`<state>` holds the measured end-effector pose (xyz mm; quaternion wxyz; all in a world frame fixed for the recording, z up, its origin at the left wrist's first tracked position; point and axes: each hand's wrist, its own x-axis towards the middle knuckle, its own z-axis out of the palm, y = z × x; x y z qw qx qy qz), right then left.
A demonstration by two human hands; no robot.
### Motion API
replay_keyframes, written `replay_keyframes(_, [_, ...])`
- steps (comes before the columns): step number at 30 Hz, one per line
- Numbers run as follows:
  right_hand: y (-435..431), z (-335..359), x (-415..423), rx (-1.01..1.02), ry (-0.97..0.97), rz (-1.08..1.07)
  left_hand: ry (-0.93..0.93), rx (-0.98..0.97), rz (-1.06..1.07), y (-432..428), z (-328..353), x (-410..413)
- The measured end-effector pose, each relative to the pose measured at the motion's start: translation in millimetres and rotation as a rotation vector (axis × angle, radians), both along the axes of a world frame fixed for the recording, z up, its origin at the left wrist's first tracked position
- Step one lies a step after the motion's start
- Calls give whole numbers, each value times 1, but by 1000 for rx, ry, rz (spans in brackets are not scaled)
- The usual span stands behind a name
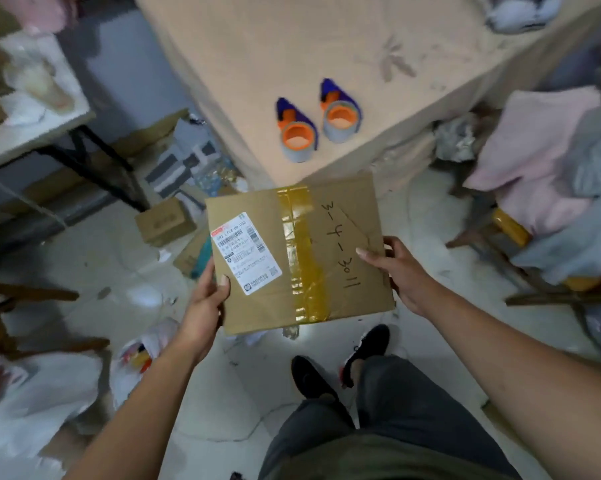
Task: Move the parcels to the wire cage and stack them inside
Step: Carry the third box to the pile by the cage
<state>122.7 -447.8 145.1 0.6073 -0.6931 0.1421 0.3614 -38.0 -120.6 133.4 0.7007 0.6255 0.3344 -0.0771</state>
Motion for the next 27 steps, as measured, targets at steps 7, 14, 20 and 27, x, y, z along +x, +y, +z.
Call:
replay_keyframes(7, [-141, 2, -31, -97, 2, -350, -10, 104, -357, -132, 28, 101])
replay_keyframes(14, [-304, -11, -69, -68, 44, -636, -82, 239, -675, -321, 41, 182])
replay_keyframes(20, [-432, -15, -120, -35, 30, -922, -177, 287, -960, -484, 32, 211])
replay_keyframes(27, [-512, -14, -186, -25, 97, -1251, -175, 214, -1254, -615, 6, 222])
